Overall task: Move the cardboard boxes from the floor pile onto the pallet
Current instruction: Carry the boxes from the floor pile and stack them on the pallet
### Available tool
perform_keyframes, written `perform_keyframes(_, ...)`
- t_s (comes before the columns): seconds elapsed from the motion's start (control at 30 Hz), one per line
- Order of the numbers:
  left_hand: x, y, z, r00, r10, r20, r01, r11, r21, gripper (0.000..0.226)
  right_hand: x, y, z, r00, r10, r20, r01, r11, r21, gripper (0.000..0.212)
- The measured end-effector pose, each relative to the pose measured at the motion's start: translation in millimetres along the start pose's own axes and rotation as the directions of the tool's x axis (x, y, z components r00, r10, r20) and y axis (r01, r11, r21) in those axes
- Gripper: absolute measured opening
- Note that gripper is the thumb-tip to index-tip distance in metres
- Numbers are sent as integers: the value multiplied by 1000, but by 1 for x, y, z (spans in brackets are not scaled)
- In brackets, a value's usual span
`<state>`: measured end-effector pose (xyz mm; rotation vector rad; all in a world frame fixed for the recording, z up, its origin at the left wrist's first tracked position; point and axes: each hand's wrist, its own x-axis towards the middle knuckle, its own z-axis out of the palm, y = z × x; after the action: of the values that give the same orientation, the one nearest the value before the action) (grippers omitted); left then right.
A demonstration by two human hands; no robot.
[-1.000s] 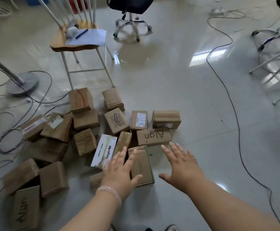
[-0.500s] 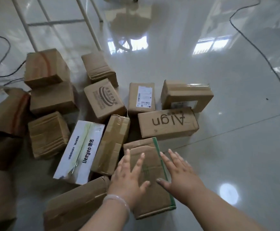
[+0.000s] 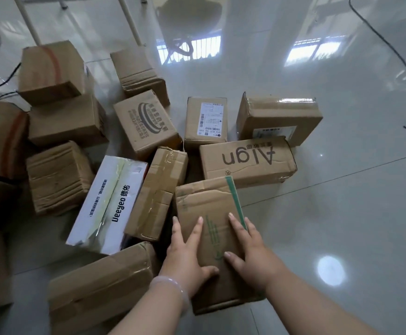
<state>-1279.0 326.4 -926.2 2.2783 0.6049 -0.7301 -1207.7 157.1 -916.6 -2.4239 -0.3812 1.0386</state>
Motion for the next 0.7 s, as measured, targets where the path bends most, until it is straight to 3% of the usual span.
perform_keyframes(0.2, -76, 67, -106, 994, 76, -80, -82, 994, -77, 108, -75, -75, -95, 996, -9, -86, 11, 1000, 26, 86)
perform_keyframes(0.4, -196, 137, -244, 970, 130, -206, -155, 982, -106, 107, -175, -187, -217, 980, -131, -152, 140, 989, 48, 85)
perform_keyframes(0.6, -343, 183, -352, 925, 95, -369, -178, 964, -197, 100, -285, -309, -312, 927, -334, -169, 333, 942, -34, 86)
perform_keyframes(0.7, -423, 195, -396, 889, 0, -457, -123, 963, -238, 102, -338, -370, -337, 891, -438, -116, 434, 899, -62, 85)
